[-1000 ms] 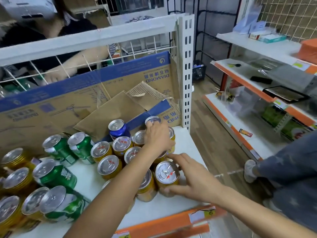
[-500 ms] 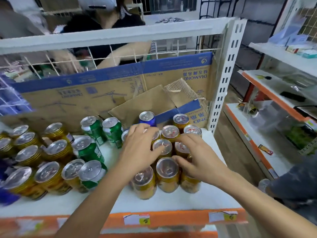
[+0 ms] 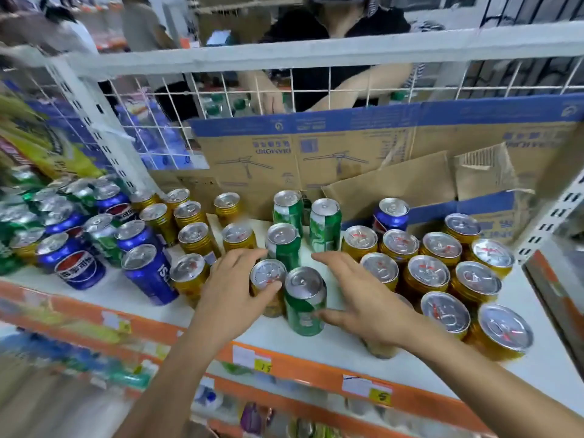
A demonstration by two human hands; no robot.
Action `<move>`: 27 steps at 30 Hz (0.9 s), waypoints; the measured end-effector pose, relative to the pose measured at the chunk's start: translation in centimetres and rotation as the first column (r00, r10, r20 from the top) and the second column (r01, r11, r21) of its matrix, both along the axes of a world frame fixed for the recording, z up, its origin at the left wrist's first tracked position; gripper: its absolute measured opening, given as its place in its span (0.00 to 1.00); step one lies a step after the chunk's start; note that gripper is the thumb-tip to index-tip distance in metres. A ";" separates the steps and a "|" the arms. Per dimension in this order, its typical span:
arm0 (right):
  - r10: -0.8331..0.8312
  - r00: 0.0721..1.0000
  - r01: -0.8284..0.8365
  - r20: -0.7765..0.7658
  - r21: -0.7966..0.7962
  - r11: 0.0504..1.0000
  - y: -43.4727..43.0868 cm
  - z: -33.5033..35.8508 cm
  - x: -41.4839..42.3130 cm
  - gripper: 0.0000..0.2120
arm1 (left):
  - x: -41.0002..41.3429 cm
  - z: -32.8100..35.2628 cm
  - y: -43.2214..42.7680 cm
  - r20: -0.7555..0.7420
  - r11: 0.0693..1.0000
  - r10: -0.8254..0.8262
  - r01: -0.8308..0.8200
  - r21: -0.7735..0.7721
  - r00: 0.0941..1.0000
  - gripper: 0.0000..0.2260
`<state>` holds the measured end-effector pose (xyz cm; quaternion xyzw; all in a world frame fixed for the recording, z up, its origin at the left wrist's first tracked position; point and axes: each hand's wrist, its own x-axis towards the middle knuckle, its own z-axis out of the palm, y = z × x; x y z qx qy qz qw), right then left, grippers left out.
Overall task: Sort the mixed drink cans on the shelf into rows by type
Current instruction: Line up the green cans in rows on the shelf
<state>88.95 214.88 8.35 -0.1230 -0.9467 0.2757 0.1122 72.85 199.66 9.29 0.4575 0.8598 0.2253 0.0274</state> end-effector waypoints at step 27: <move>-0.351 0.935 0.354 0.057 -0.234 0.905 -4.7 -2.2 -4.2 0.41 | -3.9 -2.9 7.6 0.083 0.987 -0.143 0.148 -0.055 0.986 0.27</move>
